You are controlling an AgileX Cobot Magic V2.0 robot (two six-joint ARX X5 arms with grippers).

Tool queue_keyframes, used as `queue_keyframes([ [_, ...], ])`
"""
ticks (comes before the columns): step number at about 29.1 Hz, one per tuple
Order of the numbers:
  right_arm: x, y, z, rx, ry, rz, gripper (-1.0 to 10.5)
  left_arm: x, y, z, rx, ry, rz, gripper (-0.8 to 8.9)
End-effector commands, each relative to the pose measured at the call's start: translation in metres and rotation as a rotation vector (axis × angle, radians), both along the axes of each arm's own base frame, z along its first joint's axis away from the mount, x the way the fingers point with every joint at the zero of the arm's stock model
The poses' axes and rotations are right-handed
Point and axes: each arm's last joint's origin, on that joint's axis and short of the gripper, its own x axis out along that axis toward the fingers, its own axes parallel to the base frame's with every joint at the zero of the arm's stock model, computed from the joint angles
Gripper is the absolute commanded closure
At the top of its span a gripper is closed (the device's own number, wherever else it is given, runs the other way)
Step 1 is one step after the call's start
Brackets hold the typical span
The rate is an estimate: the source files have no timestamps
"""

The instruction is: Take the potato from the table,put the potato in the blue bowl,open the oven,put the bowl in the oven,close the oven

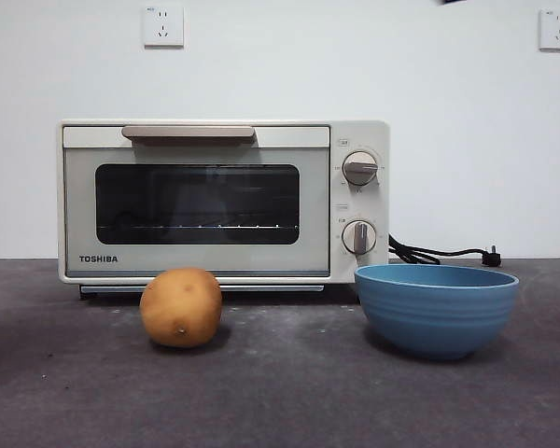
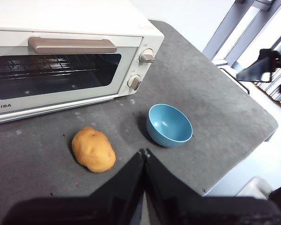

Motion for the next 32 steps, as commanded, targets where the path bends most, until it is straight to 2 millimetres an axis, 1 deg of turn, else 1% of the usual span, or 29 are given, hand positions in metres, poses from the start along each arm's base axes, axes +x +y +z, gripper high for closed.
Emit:
queue_keyframes([
  [1, 0.009, 0.023, -0.007, -0.009, 0.019, 0.003, 3.8, 0.0, 0.0, 0.0, 0.005, -0.01, -0.013, 8.21],
  [6, 0.027, 0.065, -0.029, -0.07, 0.017, -0.014, 3.8, 0.0, 0.0, 0.0, 0.005, -0.01, -0.013, 8.21],
  [10, 0.044, 0.097, -0.047, -0.153, 0.031, -0.025, 3.8, 0.0, 0.0, 0.0, 0.005, -0.01, -0.013, 8.21],
  [15, 0.065, 0.134, -0.066, -0.238, 0.048, -0.034, 3.8, 0.0, -0.001, 0.0, 0.005, -0.009, -0.023, 8.21],
  [18, 0.082, 0.165, -0.086, -0.311, 0.055, -0.052, 3.8, -0.001, -0.002, 0.0, 0.005, -0.007, -0.039, 8.21],
  [20, 0.093, 0.179, -0.101, -0.356, 0.062, -0.07, 3.8, -0.001, -0.003, -0.001, 0.005, -0.006, -0.048, 8.21],
  [23, 0.106, 0.193, -0.123, -0.4, 0.087, -0.1, 3.8, -0.001, -0.004, -0.001, 0.006, -0.006, -0.057, 8.21],
  [25, 0.11, 0.196, -0.136, -0.421, 0.09, -0.114, 3.8, -0.001, -0.004, -0.001, 0.006, -0.006, -0.061, 8.21],
  [32, 0.115, 0.205, -0.17, -0.474, 0.135, -0.114, 3.8, -0.001, -0.004, -0.001, 0.018, -0.005, -0.043, 8.21],
])
